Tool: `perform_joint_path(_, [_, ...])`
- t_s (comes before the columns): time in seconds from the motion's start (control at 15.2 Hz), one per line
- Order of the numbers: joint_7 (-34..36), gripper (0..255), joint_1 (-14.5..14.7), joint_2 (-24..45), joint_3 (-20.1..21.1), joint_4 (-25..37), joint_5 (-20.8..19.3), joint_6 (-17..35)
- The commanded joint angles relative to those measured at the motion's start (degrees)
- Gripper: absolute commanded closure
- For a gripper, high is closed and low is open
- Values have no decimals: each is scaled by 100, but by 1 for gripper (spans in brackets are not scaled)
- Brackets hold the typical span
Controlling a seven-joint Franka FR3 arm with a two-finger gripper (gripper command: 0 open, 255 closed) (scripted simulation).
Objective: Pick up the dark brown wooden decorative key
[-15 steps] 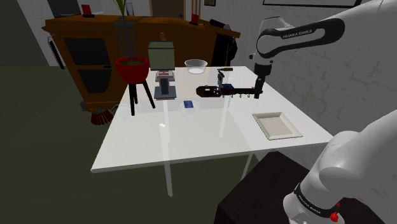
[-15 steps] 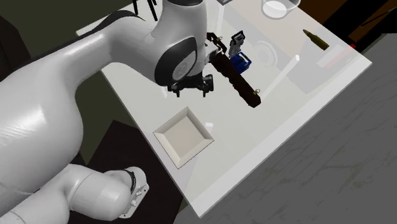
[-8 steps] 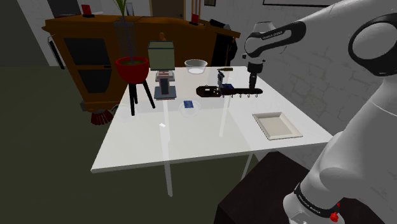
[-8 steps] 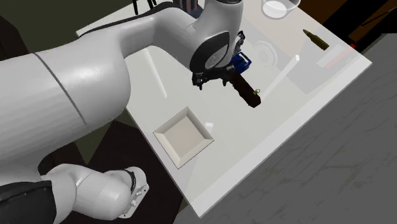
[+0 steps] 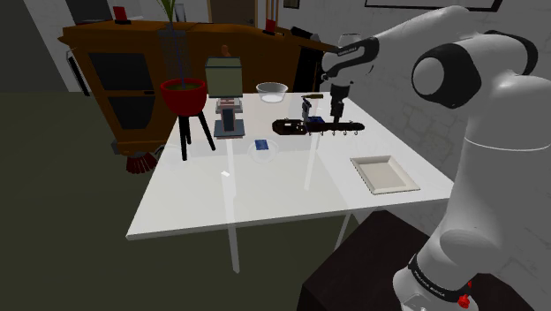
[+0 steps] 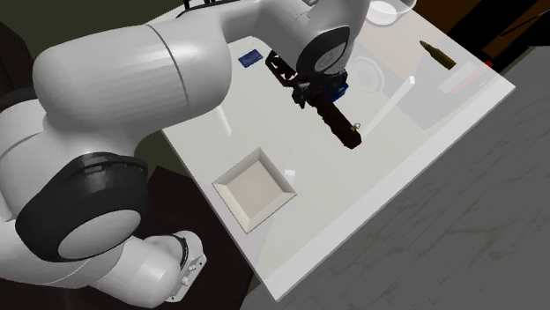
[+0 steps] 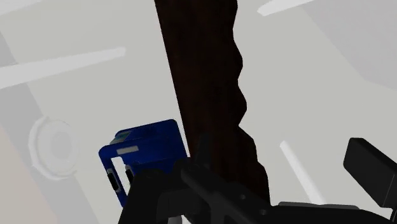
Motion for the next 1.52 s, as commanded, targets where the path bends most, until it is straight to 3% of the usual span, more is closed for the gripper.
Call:
perform_joint_path(0.0, [-433, 0, -185, 508, 88, 591, 265, -105])
perform_joint_path(0.13, [-622, 0, -300, 779, 160, 944, 382, -190])
perform_joint_path(0.73, [-684, 0, -304, 931, 209, 571, 470, 319])
perform_joint_path(0.79, [-683, 255, -302, 922, 207, 567, 466, 314])
perform_joint_path(1.45, [-675, 255, -302, 907, 202, 615, 456, 254])
